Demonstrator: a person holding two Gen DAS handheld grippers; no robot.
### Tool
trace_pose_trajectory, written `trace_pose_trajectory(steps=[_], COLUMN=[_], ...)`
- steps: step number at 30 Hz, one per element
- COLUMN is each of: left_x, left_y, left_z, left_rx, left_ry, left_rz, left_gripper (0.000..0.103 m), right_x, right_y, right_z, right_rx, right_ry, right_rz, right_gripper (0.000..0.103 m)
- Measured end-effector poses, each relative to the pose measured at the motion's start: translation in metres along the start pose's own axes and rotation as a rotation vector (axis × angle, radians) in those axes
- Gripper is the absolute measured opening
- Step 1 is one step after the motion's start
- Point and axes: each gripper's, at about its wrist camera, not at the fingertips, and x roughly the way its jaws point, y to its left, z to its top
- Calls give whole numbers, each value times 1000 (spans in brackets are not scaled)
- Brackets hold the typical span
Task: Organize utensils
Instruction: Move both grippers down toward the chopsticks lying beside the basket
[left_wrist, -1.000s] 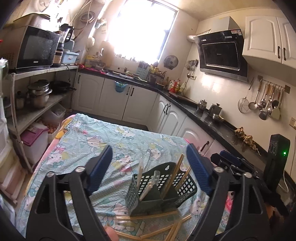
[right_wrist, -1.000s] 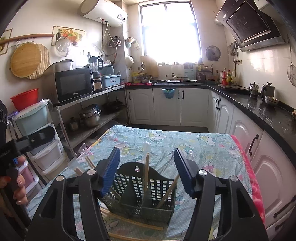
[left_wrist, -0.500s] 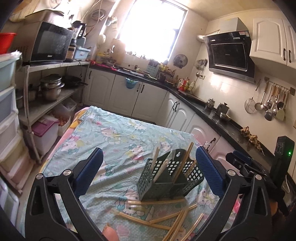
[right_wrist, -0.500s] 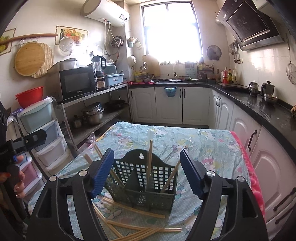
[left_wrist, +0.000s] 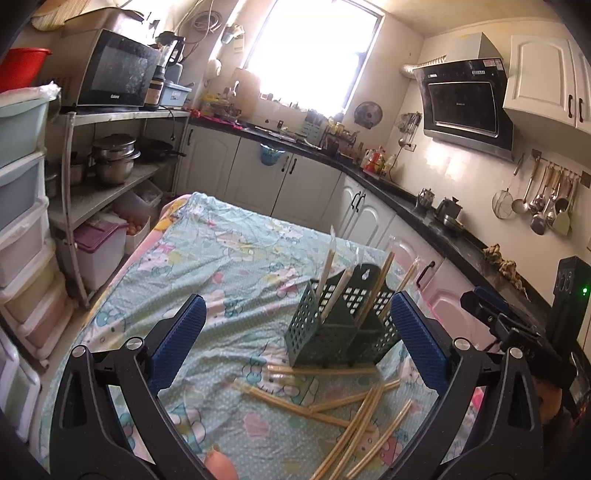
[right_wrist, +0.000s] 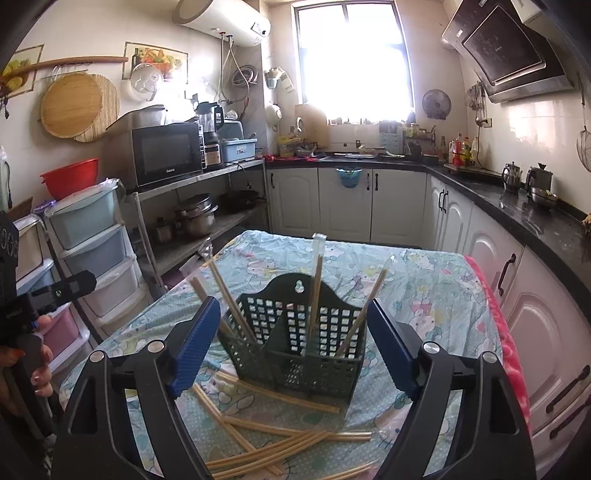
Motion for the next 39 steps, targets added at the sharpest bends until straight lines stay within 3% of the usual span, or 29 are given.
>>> trace_pose_trajectory(steps=[17, 30, 39], left_x=[-2, 4, 14], left_y=[19, 20, 13], left_z=[-28, -57, -72], left_rx=[-30, -13, -12], left_ry=[54, 127, 174], left_rz=[27, 56, 32], left_gripper=[92, 92, 92], right_x=[0, 3, 8], right_y=[19, 9, 3], right_z=[-38, -65, -83], right_rx=[-29, -12, 5], right_ry=[77, 146, 199], right_rz=[10, -8, -16], right_gripper=[81, 81, 81])
